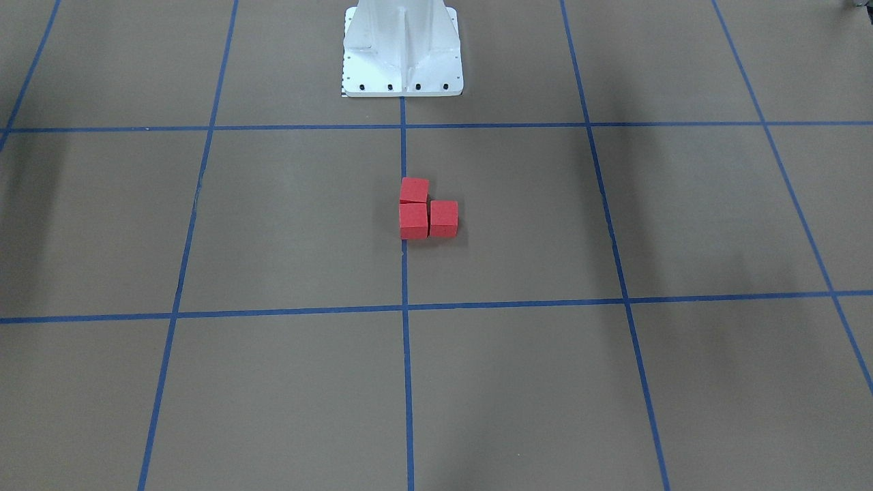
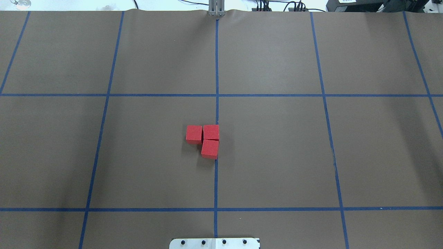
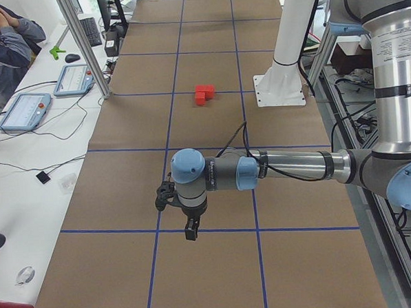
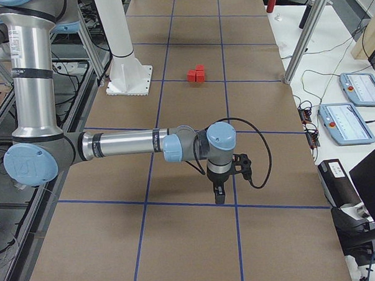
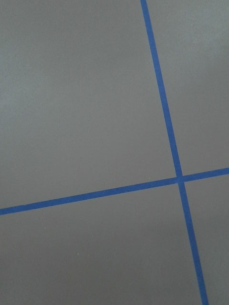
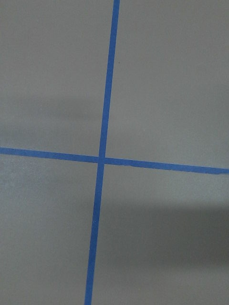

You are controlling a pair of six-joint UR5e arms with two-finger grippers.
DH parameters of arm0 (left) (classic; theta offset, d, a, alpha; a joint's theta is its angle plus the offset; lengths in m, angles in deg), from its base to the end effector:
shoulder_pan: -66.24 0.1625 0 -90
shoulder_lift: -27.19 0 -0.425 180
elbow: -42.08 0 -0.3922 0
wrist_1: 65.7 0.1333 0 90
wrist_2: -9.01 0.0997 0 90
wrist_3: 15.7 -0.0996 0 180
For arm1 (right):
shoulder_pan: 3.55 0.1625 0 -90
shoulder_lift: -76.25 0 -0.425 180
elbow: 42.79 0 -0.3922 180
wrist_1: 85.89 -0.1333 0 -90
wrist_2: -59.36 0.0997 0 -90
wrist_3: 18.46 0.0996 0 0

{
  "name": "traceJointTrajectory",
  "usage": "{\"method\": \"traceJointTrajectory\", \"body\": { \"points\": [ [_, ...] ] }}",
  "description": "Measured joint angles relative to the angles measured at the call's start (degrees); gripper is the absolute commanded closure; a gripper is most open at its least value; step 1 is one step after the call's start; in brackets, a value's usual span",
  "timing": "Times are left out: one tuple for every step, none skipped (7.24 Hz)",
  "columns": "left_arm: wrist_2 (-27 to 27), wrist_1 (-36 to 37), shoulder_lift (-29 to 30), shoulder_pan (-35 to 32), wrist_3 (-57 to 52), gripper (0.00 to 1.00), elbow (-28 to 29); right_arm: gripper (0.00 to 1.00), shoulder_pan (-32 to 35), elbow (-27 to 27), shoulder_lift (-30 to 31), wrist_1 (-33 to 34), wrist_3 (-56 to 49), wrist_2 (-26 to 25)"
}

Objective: Form red blocks into L shape at center

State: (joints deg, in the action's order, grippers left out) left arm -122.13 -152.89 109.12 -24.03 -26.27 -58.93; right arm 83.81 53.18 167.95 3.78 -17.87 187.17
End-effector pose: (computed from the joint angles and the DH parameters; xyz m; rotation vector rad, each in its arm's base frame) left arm -0.0698 -0.4316 0.6380 0.0701 0.7156 0.1728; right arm 0.0499 -0.4870 0.6286 0.0587 -0.6616 -0.0609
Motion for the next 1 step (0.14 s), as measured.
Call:
{"method": "traceJointTrajectory", "body": {
  "points": [
    [0.0,0.0,0.0,0.0,0.0,0.00,0.1,0.01,0.0,-0.3,0.0,0.0,0.2,0.0]
  ]
}}
